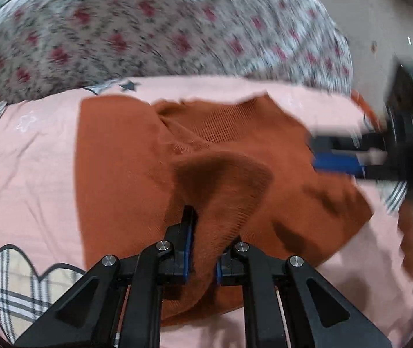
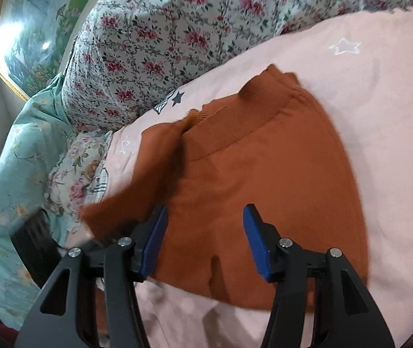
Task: Fold small clothes
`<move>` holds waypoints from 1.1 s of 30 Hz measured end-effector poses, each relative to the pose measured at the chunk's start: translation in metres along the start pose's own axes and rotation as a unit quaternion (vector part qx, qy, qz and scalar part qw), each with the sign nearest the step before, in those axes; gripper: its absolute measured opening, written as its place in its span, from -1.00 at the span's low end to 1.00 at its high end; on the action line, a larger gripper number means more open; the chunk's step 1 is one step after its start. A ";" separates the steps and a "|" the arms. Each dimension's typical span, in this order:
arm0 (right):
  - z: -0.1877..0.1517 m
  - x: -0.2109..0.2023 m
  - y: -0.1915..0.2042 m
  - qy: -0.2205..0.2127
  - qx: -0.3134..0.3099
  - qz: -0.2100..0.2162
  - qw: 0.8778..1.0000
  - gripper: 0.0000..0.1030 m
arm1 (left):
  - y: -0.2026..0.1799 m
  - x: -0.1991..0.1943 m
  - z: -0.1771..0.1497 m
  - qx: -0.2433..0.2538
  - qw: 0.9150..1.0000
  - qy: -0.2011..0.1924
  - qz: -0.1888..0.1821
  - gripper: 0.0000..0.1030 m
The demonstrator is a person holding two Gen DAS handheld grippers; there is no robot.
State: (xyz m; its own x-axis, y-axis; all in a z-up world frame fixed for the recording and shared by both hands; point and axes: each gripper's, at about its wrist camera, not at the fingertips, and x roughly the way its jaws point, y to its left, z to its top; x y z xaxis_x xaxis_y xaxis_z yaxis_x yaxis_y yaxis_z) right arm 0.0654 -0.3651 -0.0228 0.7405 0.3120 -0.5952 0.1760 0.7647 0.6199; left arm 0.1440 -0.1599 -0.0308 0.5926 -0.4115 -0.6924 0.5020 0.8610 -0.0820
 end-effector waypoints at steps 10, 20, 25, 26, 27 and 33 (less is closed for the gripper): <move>0.057 0.126 0.034 0.119 -0.037 0.033 0.992 0.27 | 0.002 -0.003 -0.013 0.019 1.000 -0.008 -0.023 -0.81; 0.074 0.125 0.073 0.104 -0.116 0.034 0.987 -0.69 | -0.019 -0.025 -0.004 0.043 0.997 -0.029 -0.066 -0.83; 0.084 0.043 0.049 0.030 -0.122 0.010 0.992 -0.69 | -0.059 -0.032 0.013 0.049 0.987 -0.040 -0.145 -0.82; 0.083 0.029 0.036 0.021 -0.117 -0.009 0.993 -0.69 | -0.068 -0.026 0.015 0.047 0.985 -0.033 -0.160 -0.82; 0.083 0.022 0.024 0.018 -0.109 -0.020 0.994 -0.70 | -0.077 -0.019 0.015 0.046 0.983 -0.026 -0.173 -0.82; 0.074 0.015 -0.051 0.031 -0.048 -0.077 0.995 -0.70 | -0.111 0.023 0.009 0.041 0.978 0.026 -0.202 -0.82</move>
State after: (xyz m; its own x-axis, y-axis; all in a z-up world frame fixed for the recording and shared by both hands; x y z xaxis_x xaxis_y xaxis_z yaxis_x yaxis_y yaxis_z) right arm 0.1159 -0.4412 -0.0256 0.6676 0.2184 -0.7117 0.2193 0.8559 0.4684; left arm 0.1076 -0.2676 -0.0311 0.3035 -0.6951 -0.6517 0.7386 0.6037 -0.3000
